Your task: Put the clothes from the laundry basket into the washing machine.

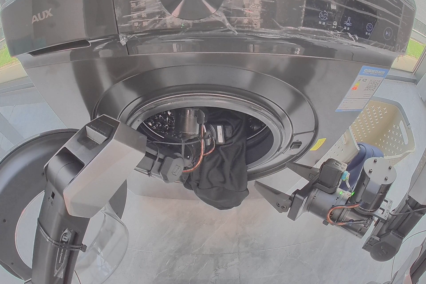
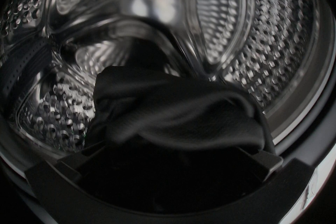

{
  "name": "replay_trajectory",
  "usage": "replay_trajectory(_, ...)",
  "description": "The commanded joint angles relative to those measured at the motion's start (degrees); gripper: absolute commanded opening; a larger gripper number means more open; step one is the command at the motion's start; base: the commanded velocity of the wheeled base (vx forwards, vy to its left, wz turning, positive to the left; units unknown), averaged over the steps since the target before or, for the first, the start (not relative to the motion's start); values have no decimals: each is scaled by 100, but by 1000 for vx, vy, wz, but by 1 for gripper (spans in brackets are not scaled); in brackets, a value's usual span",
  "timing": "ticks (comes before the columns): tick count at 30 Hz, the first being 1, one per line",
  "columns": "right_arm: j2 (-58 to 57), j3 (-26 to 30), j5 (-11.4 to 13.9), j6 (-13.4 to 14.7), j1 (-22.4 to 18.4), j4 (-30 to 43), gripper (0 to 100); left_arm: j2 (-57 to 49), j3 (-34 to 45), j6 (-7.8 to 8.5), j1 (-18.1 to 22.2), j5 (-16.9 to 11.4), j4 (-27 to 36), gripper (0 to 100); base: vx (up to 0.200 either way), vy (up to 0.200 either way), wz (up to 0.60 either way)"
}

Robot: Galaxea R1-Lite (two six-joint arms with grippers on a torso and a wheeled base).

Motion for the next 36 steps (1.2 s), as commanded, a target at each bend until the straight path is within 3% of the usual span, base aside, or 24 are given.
replay_trajectory(1,-10,1,2,-1,9,-6,100,-534,944,82,-234,-242,224,100,0,0,0)
replay_trajectory(3,-18,1,2,8,9,-6,100,-525,1041,108,-234,-322,215,100,0,0,0)
replay_trajectory(4,-10,-8,2,-1,9,-6,100,-473,1173,231,-216,-427,206,100,0,0,0)
replay_trajectory(9,-10,-16,2,-1,9,-6,100,-271,1164,398,-172,-462,189,100,0,0,0)
replay_trajectory(10,-10,-25,2,-1,9,-6,100,-200,1103,407,-164,-480,189,0,0,0,0)
replay_trajectory(20,-10,-52,2,-1,0,-6,100,46,241,293,-164,-489,127,0,0,0,0)
replay_trajectory(21,-10,-52,2,-1,9,-6,100,107,-84,135,-137,-436,75,0,0,0,0)
replay_trajectory(22,-10,-52,2,-1,9,-6,100,107,-84,135,-137,-436,75,0,0,0,0)
replay_trajectory(24,-1,-52,-7,-1,9,-6,100,195,-611,-129,-58,-234,-5,0,0,0,0)
replay_trajectory(26,-1,-60,2,8,0,-6,100,301,-972,-182,3,-93,-31,0,0,0,0)
replay_trajectory(36,-1,-60,-16,8,9,-6,100,582,-1894,-217,100,92,-435,0,0,0,0)
